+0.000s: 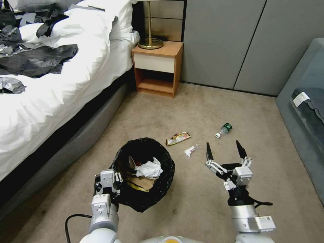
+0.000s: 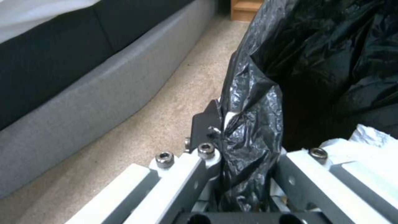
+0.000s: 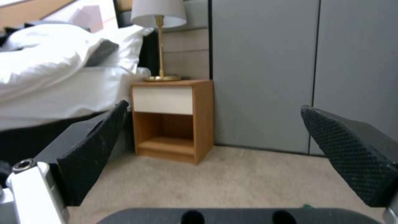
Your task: Pick up the trash bin, then pick up the garbage from the floor and place it into the trash bin.
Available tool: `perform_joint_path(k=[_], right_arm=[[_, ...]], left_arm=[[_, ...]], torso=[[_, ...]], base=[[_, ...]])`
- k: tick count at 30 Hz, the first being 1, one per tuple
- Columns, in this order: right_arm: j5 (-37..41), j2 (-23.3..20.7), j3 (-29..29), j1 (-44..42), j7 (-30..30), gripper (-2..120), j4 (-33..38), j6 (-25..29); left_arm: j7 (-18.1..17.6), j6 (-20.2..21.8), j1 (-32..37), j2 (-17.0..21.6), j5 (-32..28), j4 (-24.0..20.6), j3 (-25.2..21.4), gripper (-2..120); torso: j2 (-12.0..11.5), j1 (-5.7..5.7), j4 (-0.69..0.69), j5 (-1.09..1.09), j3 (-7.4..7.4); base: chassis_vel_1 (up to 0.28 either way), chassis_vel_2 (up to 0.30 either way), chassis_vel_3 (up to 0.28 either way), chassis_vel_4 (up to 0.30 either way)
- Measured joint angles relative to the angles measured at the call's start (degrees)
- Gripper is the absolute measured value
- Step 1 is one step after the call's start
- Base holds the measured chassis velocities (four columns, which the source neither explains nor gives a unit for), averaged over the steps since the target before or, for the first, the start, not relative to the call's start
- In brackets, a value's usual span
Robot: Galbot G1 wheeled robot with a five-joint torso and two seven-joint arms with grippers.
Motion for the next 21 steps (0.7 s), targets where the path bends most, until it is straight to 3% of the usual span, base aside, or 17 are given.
perform_joint_path(k=[21], right_arm=[[0.9, -0.5, 1.1, 1.8, -0.3, 100, -0.1, -2.2]], left_arm=[[-0.1, 0.0, 0.3, 0.0, 0.5, -0.2, 0.6, 3]], torso=[[0.0, -0.01, 0.0, 0.0, 0.0]], base=[[-0.011, 0.012, 0.013, -0.014]])
